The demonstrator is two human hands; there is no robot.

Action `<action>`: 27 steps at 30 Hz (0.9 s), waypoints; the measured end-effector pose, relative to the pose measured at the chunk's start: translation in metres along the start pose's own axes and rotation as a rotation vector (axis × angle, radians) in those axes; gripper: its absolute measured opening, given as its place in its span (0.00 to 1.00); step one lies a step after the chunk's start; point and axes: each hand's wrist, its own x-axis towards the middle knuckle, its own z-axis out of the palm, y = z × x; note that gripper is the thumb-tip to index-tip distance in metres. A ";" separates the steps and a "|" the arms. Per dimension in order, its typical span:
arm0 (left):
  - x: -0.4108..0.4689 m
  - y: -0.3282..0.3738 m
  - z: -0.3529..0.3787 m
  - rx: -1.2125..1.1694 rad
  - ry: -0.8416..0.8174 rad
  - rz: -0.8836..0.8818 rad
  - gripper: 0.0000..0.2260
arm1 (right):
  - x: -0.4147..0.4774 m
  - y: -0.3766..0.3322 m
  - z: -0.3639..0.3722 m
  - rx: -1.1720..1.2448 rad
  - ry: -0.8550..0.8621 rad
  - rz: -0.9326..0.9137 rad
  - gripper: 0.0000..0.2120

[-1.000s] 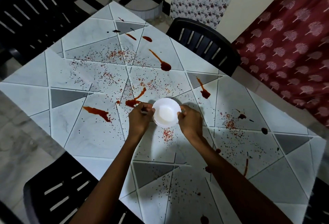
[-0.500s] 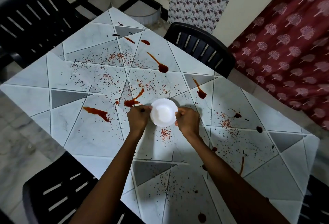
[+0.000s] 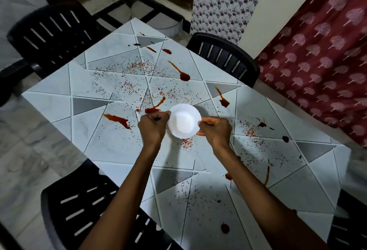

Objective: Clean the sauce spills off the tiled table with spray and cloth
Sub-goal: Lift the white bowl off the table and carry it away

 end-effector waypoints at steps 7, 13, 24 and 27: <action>-0.107 0.013 -0.066 -0.142 0.066 -0.039 0.05 | -0.103 -0.002 -0.044 0.146 -0.155 -0.042 0.07; -0.201 -0.003 -0.133 -0.009 0.105 0.094 0.04 | -0.200 0.009 -0.059 0.066 -0.381 -0.160 0.10; -0.299 -0.074 -0.313 -0.161 0.335 -0.011 0.09 | -0.354 0.030 0.036 -0.148 -0.755 -0.312 0.11; -0.299 -0.101 -0.375 -0.202 0.403 -0.038 0.09 | -0.391 0.038 0.098 -0.151 -0.826 -0.280 0.13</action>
